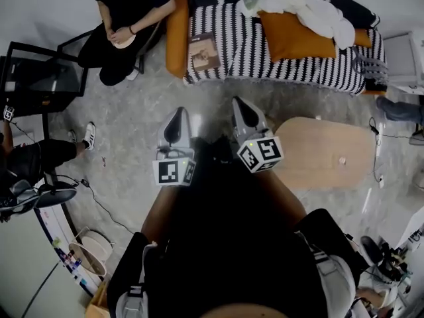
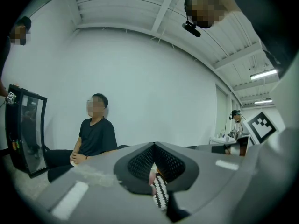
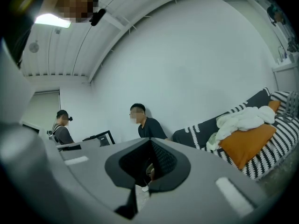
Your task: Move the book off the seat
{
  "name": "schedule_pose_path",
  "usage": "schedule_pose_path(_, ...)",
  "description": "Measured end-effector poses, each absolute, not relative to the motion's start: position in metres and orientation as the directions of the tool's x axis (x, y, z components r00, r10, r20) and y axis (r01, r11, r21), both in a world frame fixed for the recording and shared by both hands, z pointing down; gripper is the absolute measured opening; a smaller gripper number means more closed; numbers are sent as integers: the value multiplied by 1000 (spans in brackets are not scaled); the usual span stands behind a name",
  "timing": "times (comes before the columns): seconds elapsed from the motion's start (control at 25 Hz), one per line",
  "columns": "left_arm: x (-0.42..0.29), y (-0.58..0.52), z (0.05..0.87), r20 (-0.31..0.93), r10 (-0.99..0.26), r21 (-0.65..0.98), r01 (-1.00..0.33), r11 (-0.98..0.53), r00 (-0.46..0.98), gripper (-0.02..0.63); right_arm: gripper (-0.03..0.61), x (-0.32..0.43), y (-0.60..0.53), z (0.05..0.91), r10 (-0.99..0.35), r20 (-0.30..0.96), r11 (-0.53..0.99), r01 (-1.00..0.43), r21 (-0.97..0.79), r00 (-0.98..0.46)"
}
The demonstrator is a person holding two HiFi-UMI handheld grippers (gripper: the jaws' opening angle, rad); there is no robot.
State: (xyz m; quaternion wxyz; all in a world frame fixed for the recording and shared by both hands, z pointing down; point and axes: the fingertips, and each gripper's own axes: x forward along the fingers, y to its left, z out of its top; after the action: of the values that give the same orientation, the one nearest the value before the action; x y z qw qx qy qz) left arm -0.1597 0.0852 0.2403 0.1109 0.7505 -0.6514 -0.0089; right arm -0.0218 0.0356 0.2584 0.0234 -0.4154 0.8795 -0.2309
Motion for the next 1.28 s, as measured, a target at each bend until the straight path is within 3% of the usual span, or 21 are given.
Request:
schedule_pose_path(0.48,-177,2,269,168,-969,182,-972,-148,180,5,6,-34,-41,292,-750,194,508,-738,-445,-632)
schedule_pose_path(1.28,-208,-116,389,276,-915,258,-939,-226,295,5,8,-64,-138,443,-768,376,324,-821,-470,-518)
